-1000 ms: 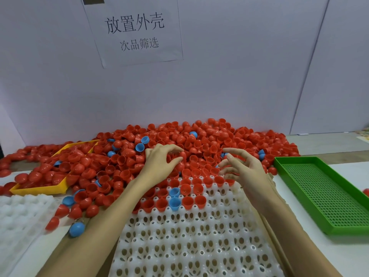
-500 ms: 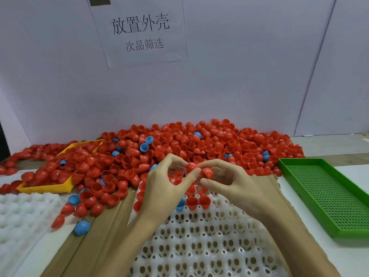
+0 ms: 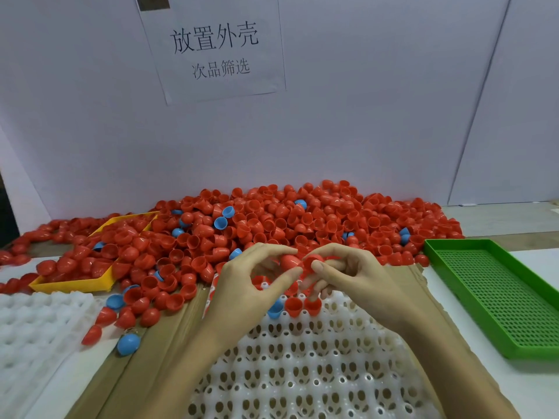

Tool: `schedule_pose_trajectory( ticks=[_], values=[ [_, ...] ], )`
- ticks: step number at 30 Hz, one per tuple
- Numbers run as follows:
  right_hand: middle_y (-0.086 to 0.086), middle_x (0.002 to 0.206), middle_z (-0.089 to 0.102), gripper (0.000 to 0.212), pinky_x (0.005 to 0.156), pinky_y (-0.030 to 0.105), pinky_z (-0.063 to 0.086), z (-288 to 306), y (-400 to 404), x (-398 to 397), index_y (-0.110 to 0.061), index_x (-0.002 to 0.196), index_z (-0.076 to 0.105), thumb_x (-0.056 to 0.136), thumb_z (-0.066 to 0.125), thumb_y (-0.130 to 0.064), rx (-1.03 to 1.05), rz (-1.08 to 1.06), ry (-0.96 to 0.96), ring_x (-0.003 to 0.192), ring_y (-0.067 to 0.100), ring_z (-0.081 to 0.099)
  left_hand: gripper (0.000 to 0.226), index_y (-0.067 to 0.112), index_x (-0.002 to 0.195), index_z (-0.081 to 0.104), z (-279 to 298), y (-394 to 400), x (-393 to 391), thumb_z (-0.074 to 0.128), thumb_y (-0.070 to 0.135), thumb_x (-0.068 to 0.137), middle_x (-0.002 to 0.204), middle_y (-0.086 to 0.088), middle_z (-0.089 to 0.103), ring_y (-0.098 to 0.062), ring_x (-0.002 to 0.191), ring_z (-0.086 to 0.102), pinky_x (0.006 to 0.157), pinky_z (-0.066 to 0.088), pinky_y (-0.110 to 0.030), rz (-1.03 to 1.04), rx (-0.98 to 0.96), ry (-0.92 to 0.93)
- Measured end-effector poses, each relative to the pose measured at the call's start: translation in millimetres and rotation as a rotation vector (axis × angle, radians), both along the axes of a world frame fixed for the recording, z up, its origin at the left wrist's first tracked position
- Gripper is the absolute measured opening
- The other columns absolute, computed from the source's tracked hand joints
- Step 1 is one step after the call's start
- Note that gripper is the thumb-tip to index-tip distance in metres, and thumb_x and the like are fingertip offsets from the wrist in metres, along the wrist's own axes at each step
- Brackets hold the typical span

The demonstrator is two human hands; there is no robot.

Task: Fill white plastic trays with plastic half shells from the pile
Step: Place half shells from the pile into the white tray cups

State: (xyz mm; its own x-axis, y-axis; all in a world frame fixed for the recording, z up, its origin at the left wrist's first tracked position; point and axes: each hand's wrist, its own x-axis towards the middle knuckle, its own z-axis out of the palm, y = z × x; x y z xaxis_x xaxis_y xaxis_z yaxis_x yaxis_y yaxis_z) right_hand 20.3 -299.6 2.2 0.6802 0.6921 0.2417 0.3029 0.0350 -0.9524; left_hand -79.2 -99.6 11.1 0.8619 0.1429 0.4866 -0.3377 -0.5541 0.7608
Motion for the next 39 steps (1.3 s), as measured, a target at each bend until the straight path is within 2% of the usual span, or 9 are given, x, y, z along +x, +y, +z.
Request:
schedule_pose_trajectory(
  ticks=[9,15,19,21,23,27,30,34,39],
  values=[
    [0.021,0.093,0.077,0.036,0.077,0.028,0.061,0.9,-1.6,3.5,-0.025,0.12,0.074,0.109,0.046,-0.045,0.094,-0.034,0.124,0.08,0.031,0.075,0.028,0.024,0.107,0.077,3.9,11.0,4.1,0.066,0.046,0.094,0.098,-0.005,0.079,-0.025,0.083,0.076,0.075,0.062,-0.028,-0.064,-0.426,0.212],
    [0.023,0.091,0.076,0.037,0.077,0.032,0.062,3.1,-1.8,4.0,-0.024,0.115,0.076,0.107,0.047,-0.044,0.103,-0.066,0.149,0.079,0.032,0.074,0.038,0.013,0.107,0.072,1.4,91.2,18.2,0.073,0.048,0.091,0.086,-0.004,0.075,-0.011,0.063,0.068,0.064,0.06,-0.028,0.517,-0.719,-0.04],
    [0.024,0.089,0.075,0.036,0.074,0.03,0.061,4.7,-0.4,1.7,-0.024,0.112,0.078,0.106,0.048,-0.043,0.098,-0.083,0.157,0.077,0.032,0.073,0.053,0.01,0.122,0.062,6.8,152.5,17.7,0.074,0.051,0.09,0.095,-0.006,0.074,-0.011,0.07,0.071,0.079,0.062,-0.038,0.785,-0.718,-0.212],
    [0.025,0.089,0.075,0.036,0.074,0.031,0.062,5.1,-0.7,1.5,-0.022,0.112,0.078,0.105,0.048,-0.041,0.097,-0.094,0.158,0.076,0.033,0.073,0.076,0.015,0.146,0.044,9.9,170.4,14.8,0.072,0.056,0.089,0.101,0.002,0.073,-0.014,0.086,0.076,0.087,0.061,-0.041,0.863,-0.647,-0.178],
    [0.025,0.089,0.074,0.036,0.075,0.032,0.063,5.9,-1.6,2.2,-0.018,0.114,0.077,0.105,0.049,-0.039,0.102,-0.104,0.161,0.077,0.034,0.072,0.079,0.015,0.154,0.033,6.8,175.8,14.7,0.07,0.049,0.093,0.094,0.009,0.073,-0.009,0.075,0.076,0.08,0.061,-0.036,0.865,-0.514,-0.151],
    [0.026,0.088,0.074,0.037,0.074,0.032,0.063,7.6,-4.0,2.6,-0.013,0.116,0.076,0.105,0.049,-0.037,0.098,-0.122,0.163,0.076,0.034,0.071,0.02,0.019,0.115,0.064,0.1,147.7,36.7,0.069,0.028,0.097,0.087,0.004,0.076,-0.01,0.063,0.073,0.06,0.06,-0.027,0.67,-0.134,-0.081],
    [0.025,0.087,0.074,0.038,0.073,0.031,0.062,7.5,-4.8,2.9,-0.011,0.115,0.076,0.105,0.05,-0.036,0.09,-0.129,0.165,0.076,0.033,0.071,0.015,0.021,0.11,0.071,-0.2,120.1,66.3,0.071,0.026,0.095,0.104,0.01,0.071,-0.003,0.09,0.067,0.076,0.051,-0.013,0.452,0.284,0.024],
    [0.024,0.087,0.074,0.037,0.072,0.031,0.062,5.8,-5.0,3.8,-0.011,0.111,0.077,0.104,0.051,-0.037,0.09,-0.134,0.173,0.075,0.032,0.071,0.032,0.019,0.125,0.064,-3.7,105.9,99.7,0.07,0.033,0.096,0.127,0.006,0.055,-0.01,0.119,0.051,0.094,0.048,-0.025,0.287,0.746,0.15],
    [0.024,0.087,0.075,0.036,0.071,0.029,0.061,4.6,-4.7,5.0,-0.015,0.106,0.08,0.103,0.052,-0.038,0.091,-0.125,0.176,0.075,0.031,0.071,0.017,0.015,0.109,0.067,-3.5,108.4,111.1,0.072,0.022,0.095,0.115,0.004,0.058,-0.015,0.107,0.058,0.085,0.051,-0.028,0.315,0.728,0.101]
  ],
)
